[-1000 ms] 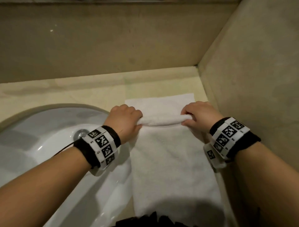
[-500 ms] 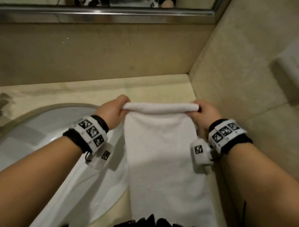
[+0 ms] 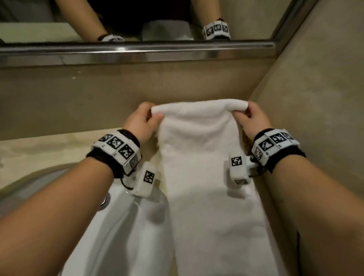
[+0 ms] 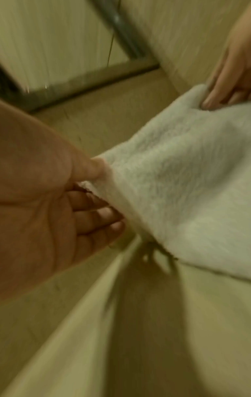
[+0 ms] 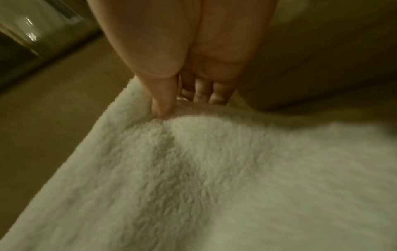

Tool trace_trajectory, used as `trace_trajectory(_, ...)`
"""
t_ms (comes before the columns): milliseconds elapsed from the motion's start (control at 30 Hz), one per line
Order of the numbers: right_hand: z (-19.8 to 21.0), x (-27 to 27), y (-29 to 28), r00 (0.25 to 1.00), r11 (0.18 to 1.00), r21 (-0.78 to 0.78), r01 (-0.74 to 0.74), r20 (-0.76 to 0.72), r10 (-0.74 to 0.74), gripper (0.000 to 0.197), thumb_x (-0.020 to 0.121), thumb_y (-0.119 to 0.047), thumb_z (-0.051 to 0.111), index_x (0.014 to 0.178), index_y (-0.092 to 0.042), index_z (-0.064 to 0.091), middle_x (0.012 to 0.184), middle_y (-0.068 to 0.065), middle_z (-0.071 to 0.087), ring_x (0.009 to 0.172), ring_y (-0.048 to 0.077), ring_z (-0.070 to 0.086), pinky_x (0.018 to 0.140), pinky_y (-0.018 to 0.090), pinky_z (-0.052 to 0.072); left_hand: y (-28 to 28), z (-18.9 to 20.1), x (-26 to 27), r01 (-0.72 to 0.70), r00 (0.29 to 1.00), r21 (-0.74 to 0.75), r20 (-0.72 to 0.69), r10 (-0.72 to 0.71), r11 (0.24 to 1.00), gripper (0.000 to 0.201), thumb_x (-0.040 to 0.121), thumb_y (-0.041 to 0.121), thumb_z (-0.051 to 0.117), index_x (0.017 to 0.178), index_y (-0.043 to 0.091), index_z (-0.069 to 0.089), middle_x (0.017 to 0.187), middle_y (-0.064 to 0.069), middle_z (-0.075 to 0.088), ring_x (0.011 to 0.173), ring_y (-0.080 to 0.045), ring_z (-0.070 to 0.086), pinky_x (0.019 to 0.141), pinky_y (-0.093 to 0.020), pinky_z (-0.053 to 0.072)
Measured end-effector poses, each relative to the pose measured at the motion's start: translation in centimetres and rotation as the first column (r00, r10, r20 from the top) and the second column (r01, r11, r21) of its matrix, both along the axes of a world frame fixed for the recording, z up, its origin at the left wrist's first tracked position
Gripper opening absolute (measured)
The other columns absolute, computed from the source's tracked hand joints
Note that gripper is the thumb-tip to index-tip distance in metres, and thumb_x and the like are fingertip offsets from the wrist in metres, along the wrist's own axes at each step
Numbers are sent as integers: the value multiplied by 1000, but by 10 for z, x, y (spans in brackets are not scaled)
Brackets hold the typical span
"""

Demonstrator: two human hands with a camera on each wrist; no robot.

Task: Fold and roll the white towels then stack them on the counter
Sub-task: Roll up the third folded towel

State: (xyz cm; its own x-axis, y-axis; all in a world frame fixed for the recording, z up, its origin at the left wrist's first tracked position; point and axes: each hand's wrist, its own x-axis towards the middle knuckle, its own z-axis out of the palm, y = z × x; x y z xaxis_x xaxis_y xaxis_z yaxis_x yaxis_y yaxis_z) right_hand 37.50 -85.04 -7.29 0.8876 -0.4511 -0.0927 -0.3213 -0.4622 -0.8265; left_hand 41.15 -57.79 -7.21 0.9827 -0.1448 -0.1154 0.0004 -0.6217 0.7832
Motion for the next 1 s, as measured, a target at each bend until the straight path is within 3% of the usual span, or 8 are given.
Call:
trace_trajectory(167, -43, -8, -5, 976, 992, 123, -35, -208, 60, 39, 80, -24, 67, 115, -24, 51, 92, -14, 61, 81, 4, 58, 67, 22, 45, 4, -42, -3, 89, 965, -71, -242, -104, 994, 66, 77, 31, 71, 133, 19, 39, 116, 7, 55, 107, -14, 54, 91, -28, 42)
trace_trajectory(267, -44, -3, -10, 973, 993, 103, -52, -219, 73, 35, 83, -21, 65, 115, -24, 52, 95, -14, 61, 84, 4, 58, 70, 21, 44, 5, -49, 0, 68, 970, -119, -223, -93, 991, 51, 80, 28, 68, 126, 24, 47, 108, 13, 57, 102, -11, 56, 88, -27, 41)
trace_trajectory(400, -38, -5, -8, 980, 992, 102, -73, -176, 90, 32, 84, -20, 63, 113, -29, 55, 88, -23, 60, 80, -4, 57, 61, 15, 41, 3, -45, 0, -4, 980, -305, -191, -57, 952, 32, 86, 12, 60, 115, 25, 55, 102, 12, 62, 104, -14, 60, 88, -26, 44)
trace_trajectory(500, -26, -3, -7, 998, 991, 129, -23, -54, 30, 26, 83, -14, 63, 104, -29, 57, 90, -19, 63, 84, -3, 59, 67, 15, 44, 7, -32, 2, -4, 993, -338, -115, -37, 941, 29, 86, 14, 59, 98, 40, 56, 99, 20, 62, 99, -7, 59, 86, -26, 46)
trace_trajectory(667, -11, 24, 2, 1000, 998, 58, -1, 14, 1, 32, 82, -10, 64, 112, -15, 57, 96, -9, 62, 84, 2, 58, 63, 3, 45, 7, -22, 16, -53, 998, -266, -47, 42, 963, 34, 86, 17, 58, 119, 26, 55, 107, 15, 58, 104, -9, 56, 86, -26, 42)
trace_trajectory(800, -25, 29, 4, 972, 982, -184, -37, -236, -7, 36, 84, -22, 61, 118, -9, 54, 113, 11, 63, 103, 27, 58, 83, 30, 44, 1, -35, 13, -78, 991, -101, -120, 65, 992, 35, 89, 22, 54, 123, 16, 52, 115, -1, 62, 110, -23, 56, 85, -25, 38)
trace_trajectory(867, -28, 27, 4, 954, 971, -235, -43, -299, -30, 36, 86, -29, 57, 117, -11, 53, 114, 12, 63, 105, 31, 57, 84, 31, 41, 0, -41, 12, -77, 987, 3, -141, 77, 997, 35, 91, 31, 50, 121, 14, 52, 116, -8, 63, 105, -27, 57, 82, -27, 39)
trace_trajectory(1000, -22, 16, -1, 954, 981, -194, 22, -288, -79, 33, 88, -31, 54, 116, -13, 53, 103, 7, 63, 92, 24, 57, 80, 26, 41, 4, -42, 6, -109, 981, -4, -163, 107, 994, 35, 89, 34, 53, 118, 14, 51, 97, 1, 58, 85, -16, 52, 75, -25, 36)
